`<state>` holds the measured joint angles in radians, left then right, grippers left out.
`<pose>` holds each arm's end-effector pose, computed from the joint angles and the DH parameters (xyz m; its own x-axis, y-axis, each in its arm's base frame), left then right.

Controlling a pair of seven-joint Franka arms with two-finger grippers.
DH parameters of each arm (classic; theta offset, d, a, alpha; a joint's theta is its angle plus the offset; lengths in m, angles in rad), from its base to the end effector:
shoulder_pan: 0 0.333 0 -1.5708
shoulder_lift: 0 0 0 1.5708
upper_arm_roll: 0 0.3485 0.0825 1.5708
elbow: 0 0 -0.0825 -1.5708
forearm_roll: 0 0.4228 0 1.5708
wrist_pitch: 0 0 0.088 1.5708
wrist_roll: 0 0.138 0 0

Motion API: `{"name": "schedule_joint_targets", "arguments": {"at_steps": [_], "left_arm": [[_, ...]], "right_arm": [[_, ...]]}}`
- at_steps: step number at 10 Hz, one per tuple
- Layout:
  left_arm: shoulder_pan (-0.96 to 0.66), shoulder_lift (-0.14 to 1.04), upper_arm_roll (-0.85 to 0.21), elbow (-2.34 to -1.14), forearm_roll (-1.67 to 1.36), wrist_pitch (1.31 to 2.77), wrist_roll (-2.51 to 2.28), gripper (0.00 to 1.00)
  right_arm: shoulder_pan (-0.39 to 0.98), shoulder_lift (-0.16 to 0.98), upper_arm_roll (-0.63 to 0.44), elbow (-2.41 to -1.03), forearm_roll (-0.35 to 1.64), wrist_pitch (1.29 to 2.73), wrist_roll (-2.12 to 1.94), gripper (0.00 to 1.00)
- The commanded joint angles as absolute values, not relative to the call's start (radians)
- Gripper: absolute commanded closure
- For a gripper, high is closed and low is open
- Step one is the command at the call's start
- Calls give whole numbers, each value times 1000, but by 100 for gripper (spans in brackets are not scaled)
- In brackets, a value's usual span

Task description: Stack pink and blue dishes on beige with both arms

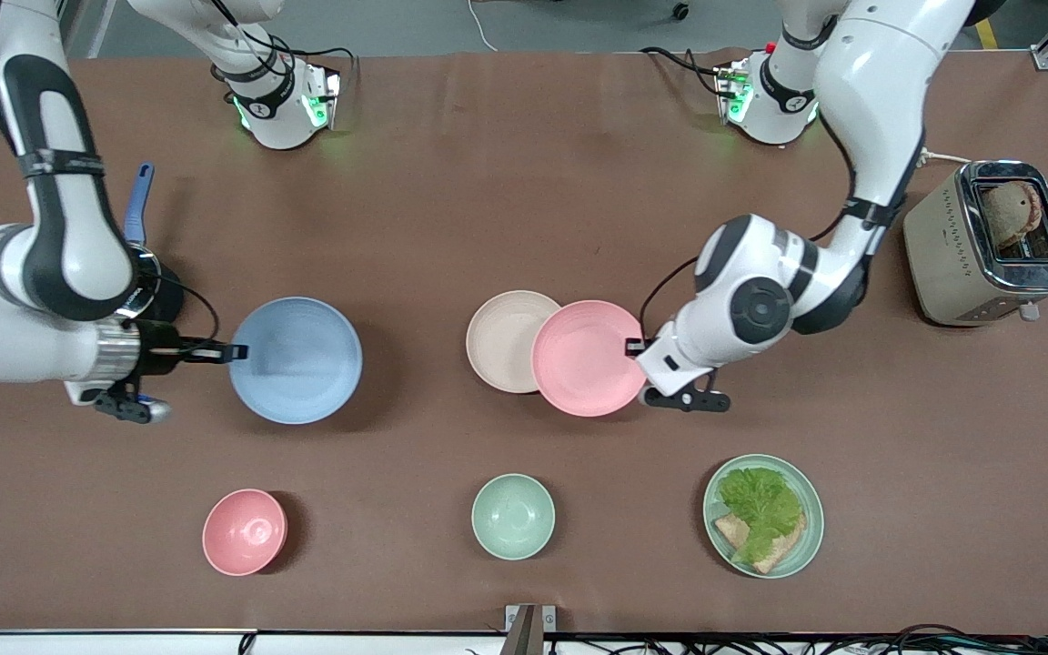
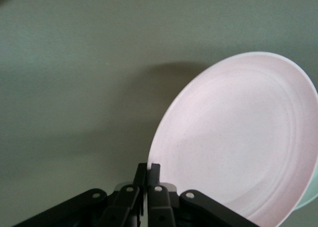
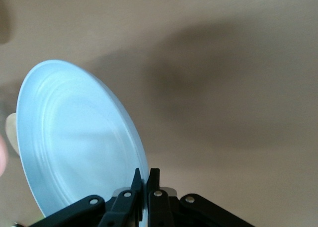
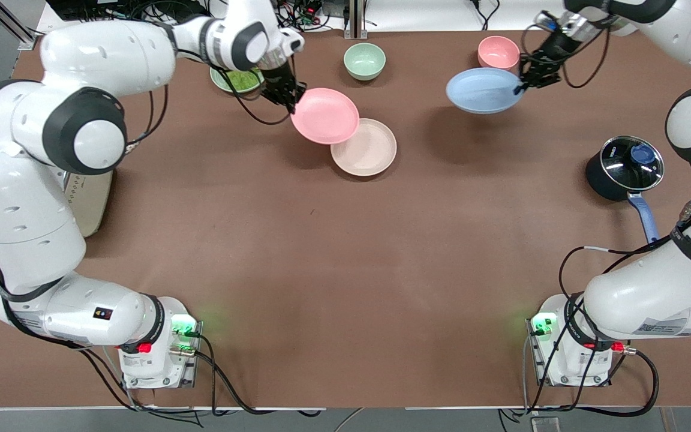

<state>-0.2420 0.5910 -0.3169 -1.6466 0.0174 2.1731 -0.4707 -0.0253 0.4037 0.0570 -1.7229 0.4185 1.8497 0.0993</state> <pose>0.6290 -0.3647 0.2544 0.9926 -0.0573 -0.1071 -0.0438 -0.9912 0.1249 0.6659 0.0624 0.3206 0.9286 -0.1694 -0.3302 -0.2830 -0.8988 -0.3346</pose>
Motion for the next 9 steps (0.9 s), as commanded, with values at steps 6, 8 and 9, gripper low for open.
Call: {"name": "schedule_joint_targets", "arguments": {"at_steps": [6,8,9], "left_arm": [[-417,655,-308,-1658,113,2269,-756,100],[-422,673,-310,-1666,135,2310,-791,98],[-432,679,-308,-1666,133,2313,-817,81]], "right_arm": [[5,365,228,-1753,403,1881,376,100],[11,351,232,-1793,402,1914,376,100],[18,345,232,-1808,402,1925,376,100]]}}
